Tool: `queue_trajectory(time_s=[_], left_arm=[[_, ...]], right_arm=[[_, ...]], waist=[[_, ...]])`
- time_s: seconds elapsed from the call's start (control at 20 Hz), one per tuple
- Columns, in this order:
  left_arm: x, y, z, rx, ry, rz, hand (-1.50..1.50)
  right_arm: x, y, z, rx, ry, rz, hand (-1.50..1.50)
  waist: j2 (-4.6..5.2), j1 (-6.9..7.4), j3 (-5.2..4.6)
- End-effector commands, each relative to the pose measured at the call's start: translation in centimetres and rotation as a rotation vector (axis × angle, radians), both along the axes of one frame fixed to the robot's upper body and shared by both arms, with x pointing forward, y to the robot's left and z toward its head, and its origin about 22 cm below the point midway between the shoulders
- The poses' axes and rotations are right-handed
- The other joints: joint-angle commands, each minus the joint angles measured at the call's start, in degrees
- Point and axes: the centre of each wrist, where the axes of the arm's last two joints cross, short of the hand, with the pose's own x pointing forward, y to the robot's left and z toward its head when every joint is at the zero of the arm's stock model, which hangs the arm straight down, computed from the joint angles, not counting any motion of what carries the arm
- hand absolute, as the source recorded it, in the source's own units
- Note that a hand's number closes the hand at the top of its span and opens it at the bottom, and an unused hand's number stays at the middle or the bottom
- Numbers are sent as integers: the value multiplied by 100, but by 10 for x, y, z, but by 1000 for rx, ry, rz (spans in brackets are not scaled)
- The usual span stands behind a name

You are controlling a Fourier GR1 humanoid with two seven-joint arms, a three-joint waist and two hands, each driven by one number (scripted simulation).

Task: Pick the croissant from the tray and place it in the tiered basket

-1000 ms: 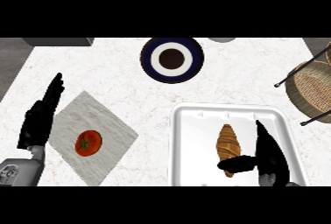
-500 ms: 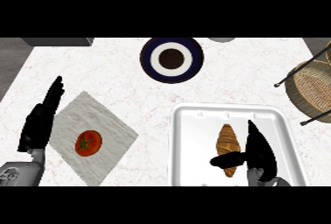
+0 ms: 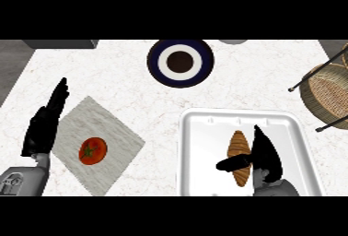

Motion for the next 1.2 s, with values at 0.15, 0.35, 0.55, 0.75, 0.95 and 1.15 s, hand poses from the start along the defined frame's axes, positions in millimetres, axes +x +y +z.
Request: queue_trajectory(time_s=[0.15,0.35,0.55,0.75,0.95,1.15], left_arm=[[-1,5,-18,0,7,6,0],[1,-7,3,-1,19,-13,0],[-3,-2,8,-9,15,-9,0],[-13,-11,-7,1,-2,-5,0],[-5,-11,-9,-19,13,-4,0],[-10,4,-2,-3,20,20,0]], right_arm=[[8,-15,-17,66,150,-53,150],[12,14,-20,-60,213,161,150],[9,15,-19,-61,175,125,150],[7,14,-7,53,84,15,150],[9,19,28,47,-6,-33,150],[-28,8,36,-7,-189,284,150]], waist=[[7,-32,1],[4,39,1],[-6,8,2],[-13,-1,2],[-17,-27,0],[-46,-65,3]])
